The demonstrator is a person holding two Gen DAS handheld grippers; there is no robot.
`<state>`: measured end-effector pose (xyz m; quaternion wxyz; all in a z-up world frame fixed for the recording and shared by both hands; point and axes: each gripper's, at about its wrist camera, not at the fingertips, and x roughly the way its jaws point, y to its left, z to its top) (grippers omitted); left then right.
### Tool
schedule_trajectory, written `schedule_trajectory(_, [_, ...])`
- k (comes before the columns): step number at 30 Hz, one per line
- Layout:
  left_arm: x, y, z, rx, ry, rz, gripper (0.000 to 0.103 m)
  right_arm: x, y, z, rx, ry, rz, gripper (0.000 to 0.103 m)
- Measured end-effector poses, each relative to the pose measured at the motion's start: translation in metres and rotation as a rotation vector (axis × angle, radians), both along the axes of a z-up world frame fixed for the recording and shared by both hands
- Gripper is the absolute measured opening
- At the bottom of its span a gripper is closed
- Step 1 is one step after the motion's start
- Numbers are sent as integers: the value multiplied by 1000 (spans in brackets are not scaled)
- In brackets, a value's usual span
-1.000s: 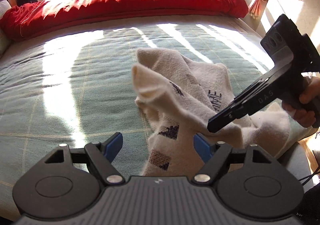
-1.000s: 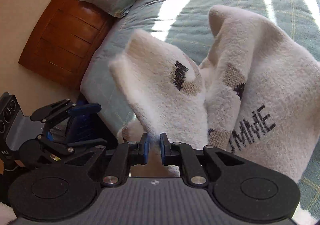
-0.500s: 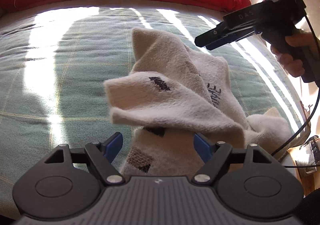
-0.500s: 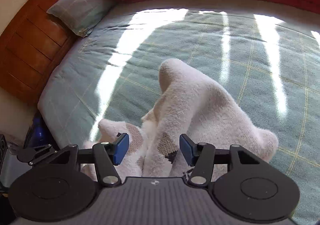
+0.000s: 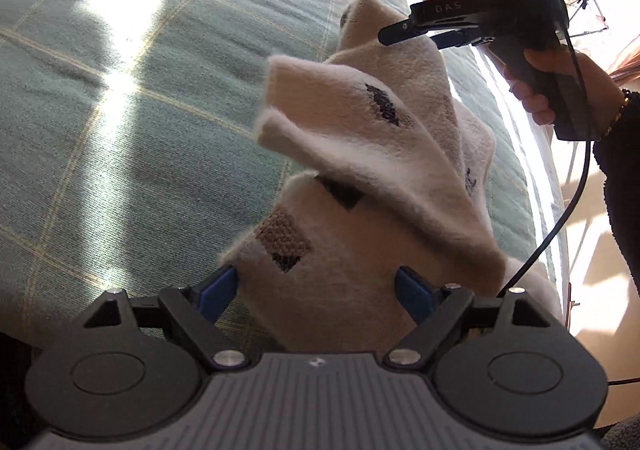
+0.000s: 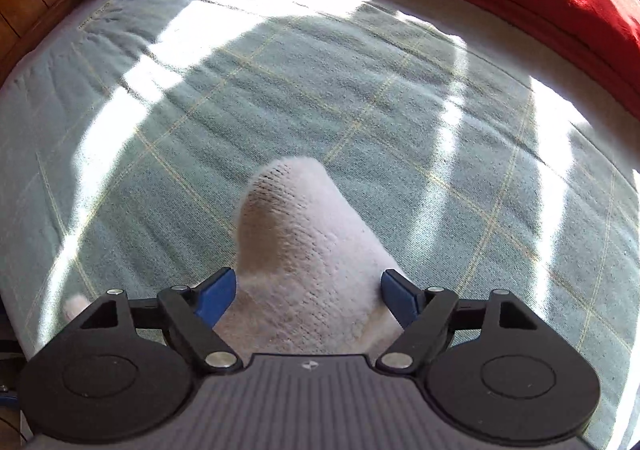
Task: Fold clothes
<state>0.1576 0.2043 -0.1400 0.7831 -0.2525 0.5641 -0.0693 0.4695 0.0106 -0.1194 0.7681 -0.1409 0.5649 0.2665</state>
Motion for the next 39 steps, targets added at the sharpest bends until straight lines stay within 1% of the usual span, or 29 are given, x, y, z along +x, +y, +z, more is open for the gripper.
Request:
schedule_trajectory(2, [2,4,-7,-28,17,15,87,1,2,-7,-18,3,21,87])
schedule_trajectory(4, [3,10,-12,-43,27,25,88,-1,3,-11,-33,-4,53,88])
schedule_trajectory(6, [5,15,-17,-55,38,31,91,1,0,-13,-34,-2,60,89])
schedule_trajectory(8, [8,18,-28,-100,75,34,93,4,-4,-15,-32,6,57,92])
schedule_trajectory(11, [10,23,-41,-144,123,60,94,5,-9,-19,-23,15,56,96])
schedule_trajectory(13, [11,26,-46,-197,141,80,94,1,-12,-20,-17,14,67,97])
schedule_trajectory(15, [11,24,-47,-230,136,86,91,-2,-15,-22,-11,13,77,92])
schedule_trajectory(16, [13,23,-44,-226,121,85,83,-4,-17,-23,-8,13,82,81])
schedule_trajectory(17, [14,21,-40,-217,105,85,73,-5,-18,-23,-5,12,88,74])
schedule_trajectory(18, [16,19,-35,-205,88,82,68,-7,-20,-24,-2,12,93,69])
schedule_trajectory(19, [18,17,-29,-186,73,71,59,-10,-21,-22,-3,-1,103,61])
schedule_trajectory(20, [19,14,-23,-161,59,59,52,-13,-22,-18,-6,-17,109,55])
schedule_trajectory(21, [21,13,-16,-137,44,48,48,-16,-23,-14,-10,-32,111,52])
schedule_trajectory(23, [24,13,-2,-94,5,39,27,-20,-29,-6,-8,-54,103,45])
schedule_trajectory(25, [26,15,12,-56,-34,35,21,-25,-38,3,-10,-87,82,41])
schedule_trajectory(27, [29,17,23,-25,-70,32,18,-30,-48,12,-12,-120,56,39])
schedule_trajectory(31, [41,12,40,30,-122,2,17,-36,-86,32,-2,-175,-36,37])
schedule_trajectory(35, [67,0,52,71,-183,-43,16,-42,-135,55,5,-218,-146,36])
schedule_trajectory(39, [106,-11,60,107,-226,-76,16,-55,-195,75,20,-252,-290,34])
